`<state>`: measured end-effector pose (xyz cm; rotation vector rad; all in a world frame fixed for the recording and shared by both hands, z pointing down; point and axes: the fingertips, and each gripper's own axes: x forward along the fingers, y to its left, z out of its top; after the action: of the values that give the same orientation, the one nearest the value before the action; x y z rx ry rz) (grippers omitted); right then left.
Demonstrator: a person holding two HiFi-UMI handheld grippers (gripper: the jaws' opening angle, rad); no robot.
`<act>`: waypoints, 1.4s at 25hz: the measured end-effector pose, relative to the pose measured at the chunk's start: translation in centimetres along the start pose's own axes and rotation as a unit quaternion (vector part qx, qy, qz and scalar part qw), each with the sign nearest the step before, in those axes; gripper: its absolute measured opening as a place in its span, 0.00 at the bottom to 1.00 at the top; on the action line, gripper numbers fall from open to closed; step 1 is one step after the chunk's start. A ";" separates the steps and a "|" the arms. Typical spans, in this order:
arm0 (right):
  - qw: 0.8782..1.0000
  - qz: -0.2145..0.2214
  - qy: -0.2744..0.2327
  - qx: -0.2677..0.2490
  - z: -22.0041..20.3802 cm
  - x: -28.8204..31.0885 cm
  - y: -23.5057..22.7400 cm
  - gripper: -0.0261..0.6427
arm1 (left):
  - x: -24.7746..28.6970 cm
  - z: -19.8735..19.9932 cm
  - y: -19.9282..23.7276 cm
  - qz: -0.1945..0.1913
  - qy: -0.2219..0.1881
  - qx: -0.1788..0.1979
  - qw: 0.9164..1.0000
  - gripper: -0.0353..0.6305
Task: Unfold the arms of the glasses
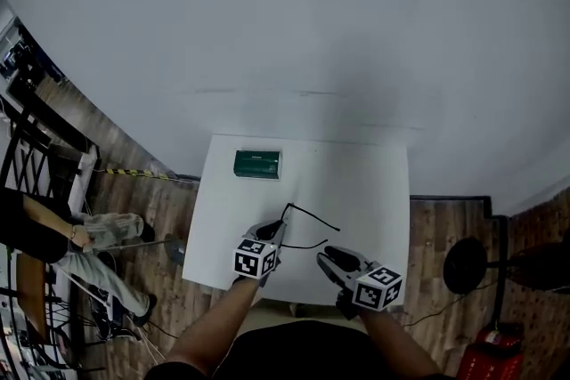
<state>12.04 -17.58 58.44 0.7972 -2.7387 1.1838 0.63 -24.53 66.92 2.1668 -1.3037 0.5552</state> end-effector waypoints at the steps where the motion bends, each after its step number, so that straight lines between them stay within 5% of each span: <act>1: 1.000 -0.002 -0.004 0.000 0.2 0.1 -0.1 0.20 | 0.9 -0.8 0.4 -0.001 0.017 -0.009 1.000 0.08; 11: 0.998 -0.056 -0.025 0.009 0.5 0.0 -0.3 0.20 | 7.8 -7.2 5.1 0.015 0.160 -0.012 0.987 0.08; 20: 0.995 -0.087 -0.038 0.010 1.1 0.1 -0.7 0.20 | 9.6 -8.6 7.5 0.016 0.211 -0.014 0.977 0.09; 29: 0.995 -0.085 -0.043 -0.001 2.0 1.4 -0.1 0.20 | 8.0 -6.6 8.3 0.003 0.184 -0.017 0.983 0.14; 35: 0.986 -0.132 -0.080 -0.056 4.1 0.8 -0.4 0.08 | 4.4 -2.9 8.4 -0.004 0.097 -0.031 0.995 0.15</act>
<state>12.18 -21.01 55.96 1.2427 -2.6783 0.9443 -5.13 -28.81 73.78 2.0114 -1.1915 0.6958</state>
